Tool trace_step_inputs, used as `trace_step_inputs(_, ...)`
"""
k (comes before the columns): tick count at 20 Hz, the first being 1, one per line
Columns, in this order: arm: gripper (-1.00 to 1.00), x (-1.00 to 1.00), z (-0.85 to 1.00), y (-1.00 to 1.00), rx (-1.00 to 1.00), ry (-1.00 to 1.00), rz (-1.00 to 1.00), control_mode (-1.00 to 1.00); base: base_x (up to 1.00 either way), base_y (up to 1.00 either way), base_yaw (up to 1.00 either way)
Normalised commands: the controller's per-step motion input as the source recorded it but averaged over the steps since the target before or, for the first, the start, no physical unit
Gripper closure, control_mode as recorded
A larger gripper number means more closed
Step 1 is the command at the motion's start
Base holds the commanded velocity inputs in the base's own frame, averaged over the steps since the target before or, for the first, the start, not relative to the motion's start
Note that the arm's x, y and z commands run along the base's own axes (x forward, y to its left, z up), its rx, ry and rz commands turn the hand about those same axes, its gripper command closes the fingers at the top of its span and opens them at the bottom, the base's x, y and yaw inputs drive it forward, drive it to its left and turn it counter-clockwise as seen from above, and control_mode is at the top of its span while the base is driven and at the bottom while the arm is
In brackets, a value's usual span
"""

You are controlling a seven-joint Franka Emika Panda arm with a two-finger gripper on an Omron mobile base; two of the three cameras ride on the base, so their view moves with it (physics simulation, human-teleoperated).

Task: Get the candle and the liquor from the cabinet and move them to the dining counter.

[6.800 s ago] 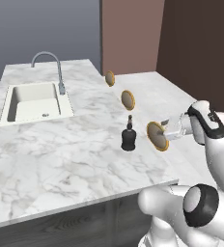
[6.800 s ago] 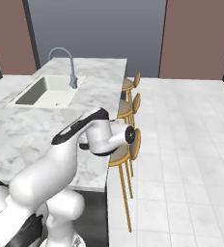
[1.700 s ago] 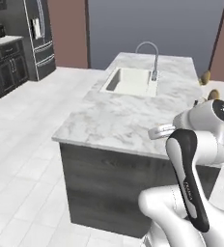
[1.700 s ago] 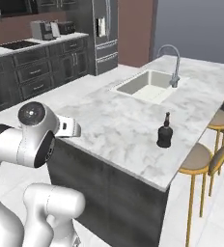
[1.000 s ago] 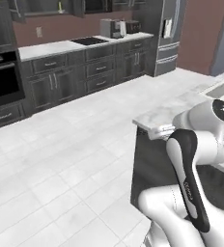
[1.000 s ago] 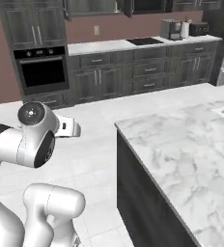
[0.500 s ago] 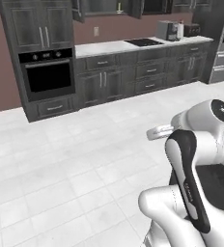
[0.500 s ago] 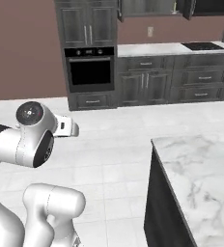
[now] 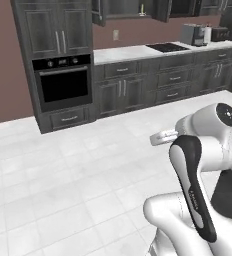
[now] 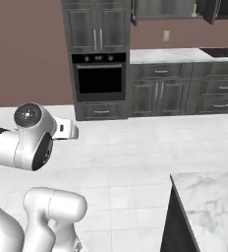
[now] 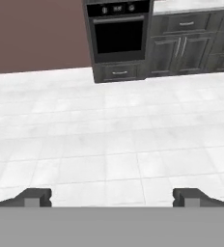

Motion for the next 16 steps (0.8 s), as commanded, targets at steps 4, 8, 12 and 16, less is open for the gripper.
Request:
trace_step_inputs(4,-1.00,0.00,0.00,0.00,0.00,0.00,0.00,1.00,0.89,0.05,0.08)
trace_step_inputs(8,-1.00,0.00,0.00,0.00,0.00,0.00,0.00,1.00,0.89,0.05,0.07)
trace_step_inputs(12,-1.00,0.00,0.00,0.00,0.00,0.00,0.00,1.00,0.89,0.04,0.05)
trace_step_inputs(16,-1.00,0.00,0.00,0.00,0.00,0.00,0.00,1.00,0.89,0.04,0.05)
